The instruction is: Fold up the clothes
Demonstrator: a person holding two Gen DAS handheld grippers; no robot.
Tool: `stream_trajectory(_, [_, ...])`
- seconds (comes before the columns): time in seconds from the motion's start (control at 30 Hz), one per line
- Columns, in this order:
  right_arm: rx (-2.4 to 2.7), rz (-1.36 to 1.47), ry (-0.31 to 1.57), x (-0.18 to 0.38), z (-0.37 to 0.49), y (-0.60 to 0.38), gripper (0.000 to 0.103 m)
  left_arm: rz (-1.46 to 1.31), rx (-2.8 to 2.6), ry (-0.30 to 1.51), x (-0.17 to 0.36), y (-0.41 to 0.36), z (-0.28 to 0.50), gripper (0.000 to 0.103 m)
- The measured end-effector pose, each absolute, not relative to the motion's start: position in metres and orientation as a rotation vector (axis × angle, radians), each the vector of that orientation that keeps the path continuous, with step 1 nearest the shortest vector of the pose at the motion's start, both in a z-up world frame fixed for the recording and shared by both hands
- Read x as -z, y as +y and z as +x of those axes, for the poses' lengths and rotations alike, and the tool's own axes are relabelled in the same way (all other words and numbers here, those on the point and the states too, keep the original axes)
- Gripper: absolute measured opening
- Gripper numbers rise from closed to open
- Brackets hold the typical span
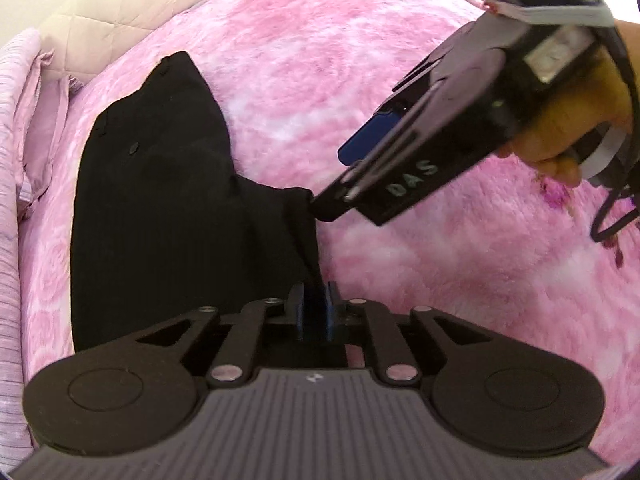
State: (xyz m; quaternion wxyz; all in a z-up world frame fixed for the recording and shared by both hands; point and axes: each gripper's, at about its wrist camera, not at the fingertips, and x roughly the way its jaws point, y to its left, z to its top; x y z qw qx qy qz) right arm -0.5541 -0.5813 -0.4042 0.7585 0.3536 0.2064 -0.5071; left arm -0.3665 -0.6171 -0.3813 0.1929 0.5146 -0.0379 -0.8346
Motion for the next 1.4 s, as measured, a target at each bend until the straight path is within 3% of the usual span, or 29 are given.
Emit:
stream_trajectory(0.27, [1.099, 0.921, 0.308, 0.394, -0.593, -0.631, 0.055, 1.321, 2.315, -0.061, 0.379, -0.633, -0.387, 0.022])
stream_trajectory(0.33, [1.105, 0.94, 0.293, 0.393, -0.605, -0.658, 0.055, 1.326, 2.277, -0.08, 0.387, -0.634, -0.402, 0.033])
stream_trajectory(0.4, [1.125, 0.94, 0.288, 0.391, -0.619, -0.689, 0.055, 1.367, 2.209, -0.095, 0.4, -0.637, -0.417, 0.037])
stream_trajectory(0.7, [1.132, 1.063, 0.286, 0.415, -0.655, -0.84, 0.055, 1.361, 2.162, 0.004, 0.418, -0.644, -0.418, 0.008])
stream_trajectory(0.73, [1.108, 1.082, 0.292, 0.418, -0.656, -0.852, 0.049, 1.355, 2.17, 0.011, 0.417, -0.645, -0.415, 0.006])
stream_trajectory(0.77, [1.08, 1.09, 0.306, 0.419, -0.656, -0.863, 0.031, 1.352, 2.177, 0.013, 0.415, -0.646, -0.413, 0.006])
stream_trajectory(0.8, [1.052, 1.098, 0.319, 0.42, -0.657, -0.874, 0.03, 1.349, 2.184, 0.015, 0.414, -0.647, -0.41, 0.005])
stream_trajectory(1.1, [1.14, 1.104, 0.374, 0.413, -0.661, -0.867, 0.028, 1.387, 2.244, -0.006, 0.416, -0.652, -0.408, 0.004])
stream_trajectory(1.27, [1.177, 1.082, 0.38, 0.396, -0.675, -0.852, 0.041, 1.374, 2.239, 0.031, 0.404, -0.652, -0.404, 0.007])
stream_trajectory(1.4, [1.125, 0.945, 0.39, 0.368, -0.657, -0.826, 0.043, 1.267, 2.157, 0.129, 0.389, -0.645, -0.383, 0.014])
